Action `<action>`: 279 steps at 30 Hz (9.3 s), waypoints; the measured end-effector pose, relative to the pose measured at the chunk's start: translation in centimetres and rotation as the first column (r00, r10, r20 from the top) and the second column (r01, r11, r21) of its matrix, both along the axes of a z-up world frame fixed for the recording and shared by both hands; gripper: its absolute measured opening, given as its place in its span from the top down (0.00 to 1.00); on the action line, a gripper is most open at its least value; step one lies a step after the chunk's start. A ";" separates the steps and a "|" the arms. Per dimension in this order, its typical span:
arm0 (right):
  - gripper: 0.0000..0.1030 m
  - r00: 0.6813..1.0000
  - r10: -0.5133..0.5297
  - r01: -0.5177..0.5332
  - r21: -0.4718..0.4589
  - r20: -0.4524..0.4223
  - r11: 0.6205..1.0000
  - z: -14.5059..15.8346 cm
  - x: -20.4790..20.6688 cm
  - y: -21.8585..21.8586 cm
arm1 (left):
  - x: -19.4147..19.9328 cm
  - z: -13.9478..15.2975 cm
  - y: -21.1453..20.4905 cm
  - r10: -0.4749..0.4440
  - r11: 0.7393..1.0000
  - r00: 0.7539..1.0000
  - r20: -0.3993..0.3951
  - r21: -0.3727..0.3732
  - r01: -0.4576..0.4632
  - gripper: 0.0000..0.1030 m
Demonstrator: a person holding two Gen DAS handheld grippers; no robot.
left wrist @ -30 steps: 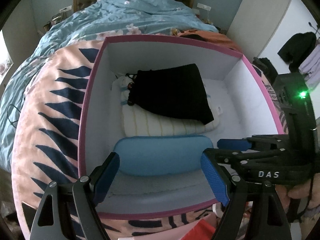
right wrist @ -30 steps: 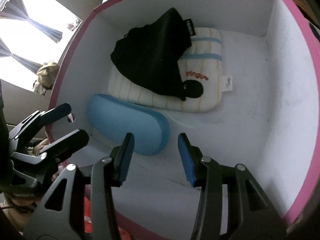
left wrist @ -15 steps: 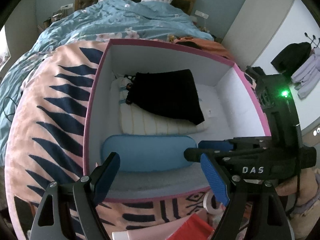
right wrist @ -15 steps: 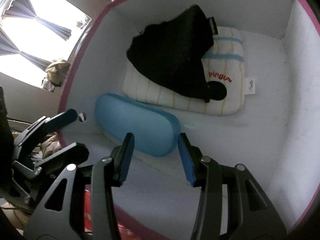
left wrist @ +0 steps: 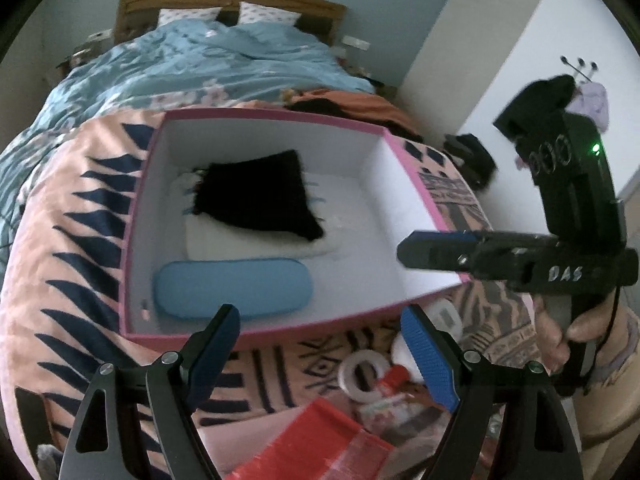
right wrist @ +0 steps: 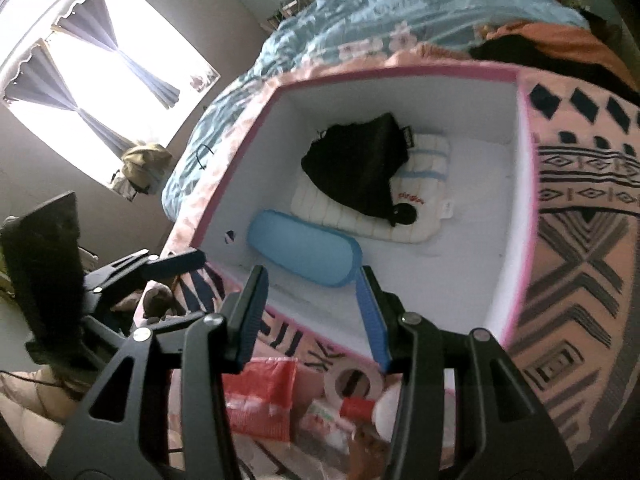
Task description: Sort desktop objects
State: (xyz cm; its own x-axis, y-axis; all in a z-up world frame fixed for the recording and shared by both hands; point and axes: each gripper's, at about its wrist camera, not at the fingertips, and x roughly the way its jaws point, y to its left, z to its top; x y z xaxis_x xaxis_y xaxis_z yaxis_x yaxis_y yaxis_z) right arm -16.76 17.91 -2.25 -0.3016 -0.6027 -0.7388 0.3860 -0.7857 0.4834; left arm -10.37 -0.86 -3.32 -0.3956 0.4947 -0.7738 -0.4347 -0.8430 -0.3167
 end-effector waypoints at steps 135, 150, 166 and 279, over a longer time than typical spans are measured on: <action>0.42 0.993 -0.042 0.070 -0.254 0.111 0.965 -1.8 8.4 4.7 | 2.9 -1.9 2.4 -0.020 0.999 0.995 0.095 -0.035 0.024 0.49; 0.67 0.972 0.045 0.037 0.336 -0.232 0.941 -3.1 7.5 -0.4 | 0.2 -2.1 2.1 -0.004 1.000 0.992 0.129 -0.001 0.004 0.49; 0.75 0.986 -0.068 0.091 0.153 -0.151 0.984 0.1 7.0 4.1 | 1.8 0.0 2.1 -0.075 0.993 0.994 0.082 0.102 0.067 0.47; 0.81 0.977 -0.115 0.124 0.039 -0.180 0.992 4.6 -0.2 5.7 | -5.8 4.4 3.3 -0.019 0.998 1.000 0.008 0.066 0.019 0.70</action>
